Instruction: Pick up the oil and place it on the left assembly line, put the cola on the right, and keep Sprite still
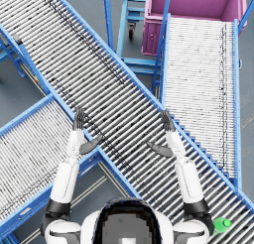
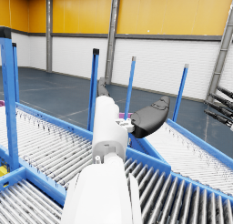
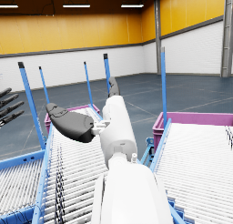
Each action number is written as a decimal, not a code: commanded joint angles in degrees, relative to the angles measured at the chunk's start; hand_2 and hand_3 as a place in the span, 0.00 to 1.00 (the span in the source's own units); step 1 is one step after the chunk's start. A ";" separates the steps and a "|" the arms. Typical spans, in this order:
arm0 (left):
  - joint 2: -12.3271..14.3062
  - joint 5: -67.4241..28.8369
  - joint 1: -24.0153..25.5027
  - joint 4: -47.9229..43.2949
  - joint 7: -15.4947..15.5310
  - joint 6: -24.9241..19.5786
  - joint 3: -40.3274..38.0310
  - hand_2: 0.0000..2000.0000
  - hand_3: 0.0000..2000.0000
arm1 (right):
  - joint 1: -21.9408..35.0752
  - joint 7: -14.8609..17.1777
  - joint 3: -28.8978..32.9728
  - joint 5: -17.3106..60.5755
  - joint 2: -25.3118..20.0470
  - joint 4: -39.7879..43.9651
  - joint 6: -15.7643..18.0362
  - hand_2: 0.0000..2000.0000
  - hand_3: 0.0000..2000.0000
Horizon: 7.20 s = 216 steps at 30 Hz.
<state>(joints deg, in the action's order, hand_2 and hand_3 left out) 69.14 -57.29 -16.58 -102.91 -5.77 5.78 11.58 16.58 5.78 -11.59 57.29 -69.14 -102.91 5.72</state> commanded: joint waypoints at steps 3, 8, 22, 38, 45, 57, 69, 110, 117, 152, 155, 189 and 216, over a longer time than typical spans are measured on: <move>0.00 0.00 0.00 0.00 0.00 0.00 0.00 0.00 0.00 | 0.00 0.00 0.00 0.00 0.00 0.00 0.00 0.00 0.00; 0.00 0.00 0.00 0.00 0.00 0.00 0.00 0.00 0.00 | 0.00 0.00 0.00 0.00 0.00 0.00 0.00 0.00 0.00; 0.00 0.00 0.00 0.00 0.00 0.00 0.00 0.00 0.00 | 0.00 0.00 0.00 0.00 0.00 0.00 0.00 0.00 0.00; 0.00 0.00 0.00 0.00 0.00 0.00 0.00 0.00 0.00 | 0.00 0.00 0.00 0.00 0.00 0.00 0.00 0.00 0.00; 0.00 0.00 0.00 0.00 0.00 0.00 0.00 0.00 0.00 | 0.00 0.00 0.00 0.00 0.00 0.00 0.00 0.00 0.00; 0.00 0.00 0.00 0.00 0.00 0.00 0.00 0.00 0.00 | 0.00 0.00 0.00 0.00 0.00 0.00 0.00 0.00 0.00; 1.25 0.00 -1.31 0.14 3.64 -3.65 -0.80 0.00 0.00 | 1.06 -4.26 0.38 0.00 -1.33 0.75 -4.21 0.00 0.00; 7.52 -26.80 -9.77 -2.61 5.76 -5.78 -16.97 0.00 0.00 | 6.62 -5.78 20.13 26.82 -6.58 -1.84 -5.71 0.00 0.00; 7.81 -26.82 -9.01 -2.50 5.76 -5.78 -16.80 0.00 0.00 | 5.86 -5.78 20.03 26.83 -6.93 -1.79 -5.71 0.00 0.00; 8.75 -26.82 -10.63 -4.00 5.76 -5.78 -17.64 0.00 0.00 | 6.31 -5.78 21.44 26.83 -7.72 -2.18 -5.71 0.00 0.00; 8.77 -26.82 -11.17 -3.83 5.76 -5.78 -17.38 0.00 0.00 | 6.07 -5.78 21.10 26.83 -7.86 -1.71 -5.71 0.00 0.00; 9.58 -26.81 -10.54 -3.64 5.76 -5.78 -18.31 0.00 0.00 | 5.97 -5.78 21.67 26.82 -8.61 -1.81 -5.71 0.00 0.00; 9.93 -26.81 -10.81 -3.83 5.76 -5.78 -19.06 0.00 0.00 | 5.76 -5.78 21.06 26.82 -9.23 -2.43 -5.71 0.00 0.00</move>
<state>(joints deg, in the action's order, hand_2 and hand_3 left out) 79.19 -84.09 -26.86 -106.39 0.00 0.00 -7.29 21.88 0.00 9.11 84.11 -78.50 -105.00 0.00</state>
